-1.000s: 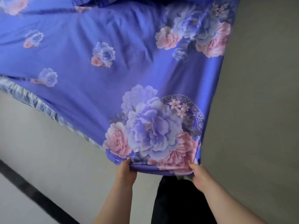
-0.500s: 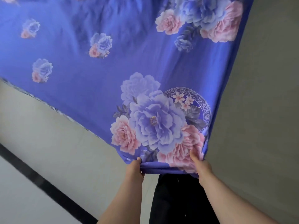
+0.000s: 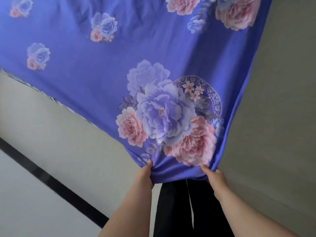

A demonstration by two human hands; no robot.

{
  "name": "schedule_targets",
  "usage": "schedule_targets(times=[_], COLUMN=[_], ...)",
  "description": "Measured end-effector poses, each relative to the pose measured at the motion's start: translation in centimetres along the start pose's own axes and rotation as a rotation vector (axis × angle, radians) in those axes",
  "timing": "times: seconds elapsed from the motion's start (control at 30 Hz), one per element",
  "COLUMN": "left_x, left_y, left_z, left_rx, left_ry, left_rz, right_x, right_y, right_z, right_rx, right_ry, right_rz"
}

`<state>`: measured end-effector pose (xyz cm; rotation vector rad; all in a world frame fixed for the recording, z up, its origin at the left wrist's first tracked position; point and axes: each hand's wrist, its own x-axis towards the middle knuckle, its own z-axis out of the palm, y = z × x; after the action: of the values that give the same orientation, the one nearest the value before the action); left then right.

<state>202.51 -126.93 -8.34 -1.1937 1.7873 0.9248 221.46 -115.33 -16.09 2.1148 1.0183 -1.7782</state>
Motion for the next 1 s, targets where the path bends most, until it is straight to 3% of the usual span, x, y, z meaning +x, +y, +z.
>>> schedule_targets(times=[0.13,0.3,0.33,0.4,0.47,0.5,0.57,0.6,0.67,0.77,0.87,1.0], left_x=[0.7,0.1,0.5,1.7,2.5,2.7,2.3,2.5,2.8,3.3,3.4,4.9], left_y=[-1.8,-3.4,-3.5,-3.7,-3.8,-3.9,-3.7,-3.6,-3.3,-1.3,1.5,0.8], left_z=[-0.6,-0.8,-0.9,-1.1,-1.4,-1.6,-2.1,-2.3,-3.0,-3.8,-4.6,-6.9], left_rx=[0.031,0.088,0.092,0.126,0.183,0.190,0.212,0.210,0.176,0.166,0.295,0.524], left_ry=[-0.024,-0.075,-0.080,-0.072,-0.091,-0.127,-0.228,-0.275,-0.362,-0.456,-0.522,-0.554], left_rz=[-0.026,0.015,0.025,0.043,0.043,0.032,0.006,-0.019,-0.026,0.005,0.104,0.086], right_x=[-0.5,-1.2,-1.9,-3.0,-3.9,-4.5,-5.8,-6.2,-6.9,-7.4,-9.1,-10.8], right_y=[2.0,2.1,1.7,1.0,0.6,0.5,-0.3,-0.4,0.1,2.3,3.0,2.0], right_z=[-0.7,-1.2,-0.8,0.9,3.9,5.8,9.1,10.4,12.4,14.1,16.0,19.3], right_rx=[-0.203,-0.462,-0.534,-0.523,-0.462,-0.441,-0.362,-0.342,-0.341,-0.312,0.064,0.385], right_ry=[0.028,0.263,0.326,0.397,0.215,0.050,-0.226,-0.286,-0.327,-0.228,-0.152,-0.301], right_rz=[0.081,0.310,0.266,-0.009,-0.220,-0.226,-0.077,-0.004,0.070,0.174,0.296,0.371])
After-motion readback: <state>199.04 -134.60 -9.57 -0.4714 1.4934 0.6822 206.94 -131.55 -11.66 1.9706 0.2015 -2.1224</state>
